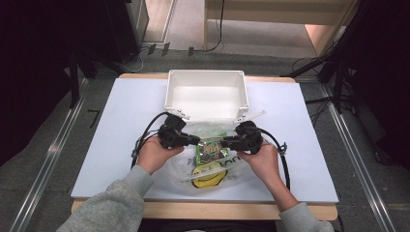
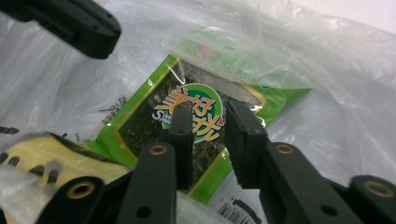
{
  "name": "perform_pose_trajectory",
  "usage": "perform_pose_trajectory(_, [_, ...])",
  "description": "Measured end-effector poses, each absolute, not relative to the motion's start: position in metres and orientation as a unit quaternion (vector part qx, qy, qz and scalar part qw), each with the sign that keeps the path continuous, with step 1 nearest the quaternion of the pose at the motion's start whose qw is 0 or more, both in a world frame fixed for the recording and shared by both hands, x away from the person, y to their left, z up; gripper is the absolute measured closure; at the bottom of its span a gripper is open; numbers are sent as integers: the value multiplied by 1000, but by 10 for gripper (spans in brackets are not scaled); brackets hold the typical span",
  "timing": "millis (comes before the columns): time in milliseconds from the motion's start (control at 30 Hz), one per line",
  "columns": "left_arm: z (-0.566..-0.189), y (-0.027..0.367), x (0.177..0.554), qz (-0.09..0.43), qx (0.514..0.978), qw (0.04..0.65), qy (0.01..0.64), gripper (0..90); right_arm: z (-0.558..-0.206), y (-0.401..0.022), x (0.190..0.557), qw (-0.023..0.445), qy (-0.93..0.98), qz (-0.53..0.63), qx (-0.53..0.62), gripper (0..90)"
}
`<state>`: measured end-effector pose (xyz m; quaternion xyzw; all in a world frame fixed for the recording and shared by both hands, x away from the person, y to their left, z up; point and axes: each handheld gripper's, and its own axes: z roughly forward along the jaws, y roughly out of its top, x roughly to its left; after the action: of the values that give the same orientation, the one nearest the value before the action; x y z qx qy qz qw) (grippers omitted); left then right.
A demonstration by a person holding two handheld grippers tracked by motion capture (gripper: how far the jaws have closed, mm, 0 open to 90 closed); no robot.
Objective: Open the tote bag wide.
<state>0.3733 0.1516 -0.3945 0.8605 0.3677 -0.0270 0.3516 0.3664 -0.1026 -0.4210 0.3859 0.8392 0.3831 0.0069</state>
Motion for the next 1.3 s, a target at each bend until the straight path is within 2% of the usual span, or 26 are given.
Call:
perform_pose_trajectory(133, [-386, 139, 383, -22, 863, 356, 357, 900, -422, -104, 363, 9, 842, 378, 384, 900])
perform_pose_trajectory(733, [-433, 111, 390, -31, 873, 343, 346, 900, -432, -111, 357, 15, 842, 366, 396, 900])
perform_pose_trajectory(1300, [-441, 117, 409, -3, 863, 341, 374, 900, -436, -102, 356, 10, 847, 363, 389, 900])
